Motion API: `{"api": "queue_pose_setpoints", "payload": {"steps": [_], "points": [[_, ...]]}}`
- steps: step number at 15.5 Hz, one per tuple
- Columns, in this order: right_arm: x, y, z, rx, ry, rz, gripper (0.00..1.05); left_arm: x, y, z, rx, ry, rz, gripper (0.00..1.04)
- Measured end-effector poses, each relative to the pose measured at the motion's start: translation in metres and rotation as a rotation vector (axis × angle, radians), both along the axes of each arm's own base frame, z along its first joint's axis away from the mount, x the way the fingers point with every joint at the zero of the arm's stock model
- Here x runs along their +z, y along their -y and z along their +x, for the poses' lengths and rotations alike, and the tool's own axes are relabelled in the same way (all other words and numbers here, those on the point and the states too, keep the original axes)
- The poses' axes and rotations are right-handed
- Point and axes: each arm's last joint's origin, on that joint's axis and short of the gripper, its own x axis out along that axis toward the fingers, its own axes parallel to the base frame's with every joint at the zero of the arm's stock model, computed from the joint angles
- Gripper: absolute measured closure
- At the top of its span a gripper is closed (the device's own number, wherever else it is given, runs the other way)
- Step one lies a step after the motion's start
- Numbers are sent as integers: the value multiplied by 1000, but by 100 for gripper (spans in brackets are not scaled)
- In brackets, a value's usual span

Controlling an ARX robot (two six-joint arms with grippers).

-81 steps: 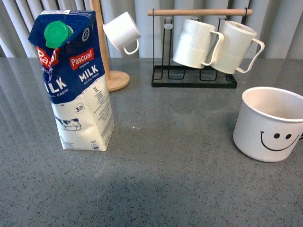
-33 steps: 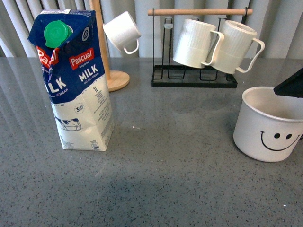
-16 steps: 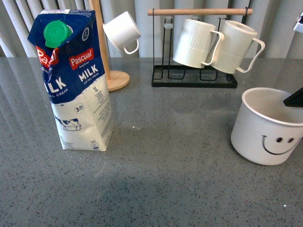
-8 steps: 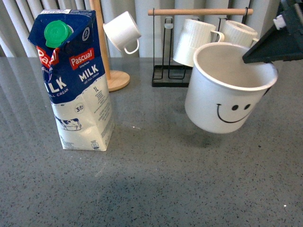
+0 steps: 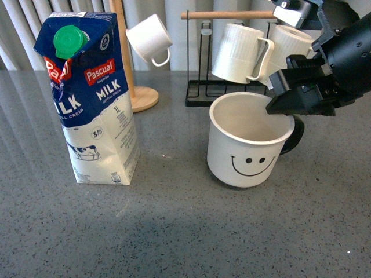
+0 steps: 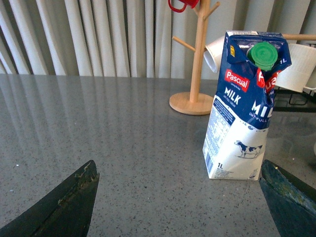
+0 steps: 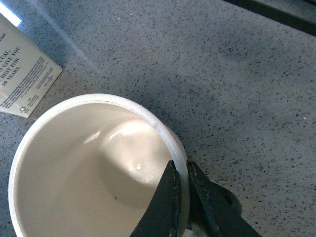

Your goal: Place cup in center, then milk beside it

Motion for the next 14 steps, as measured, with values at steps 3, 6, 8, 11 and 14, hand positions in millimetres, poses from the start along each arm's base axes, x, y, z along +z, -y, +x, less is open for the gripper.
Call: {"api": "queue_pose_setpoints", "payload": {"steps": [3,6,8,11,14], "points": [[-9,-7,2,-3,-21,-9,102,0,0,0,0,0,0,7],[-9,-10,0,3,-21,-17,102,0,0,0,0,0,0,7],[-9,-10,1,-6,-19,-28,102,0,0,0,0,0,0,7],[-11,-11,2,-4,-23,-43,79,0,0,0,0,0,0,7],[-9,-16,3,27,27,-50,48,0,0,0,0,0,0,7]]}}
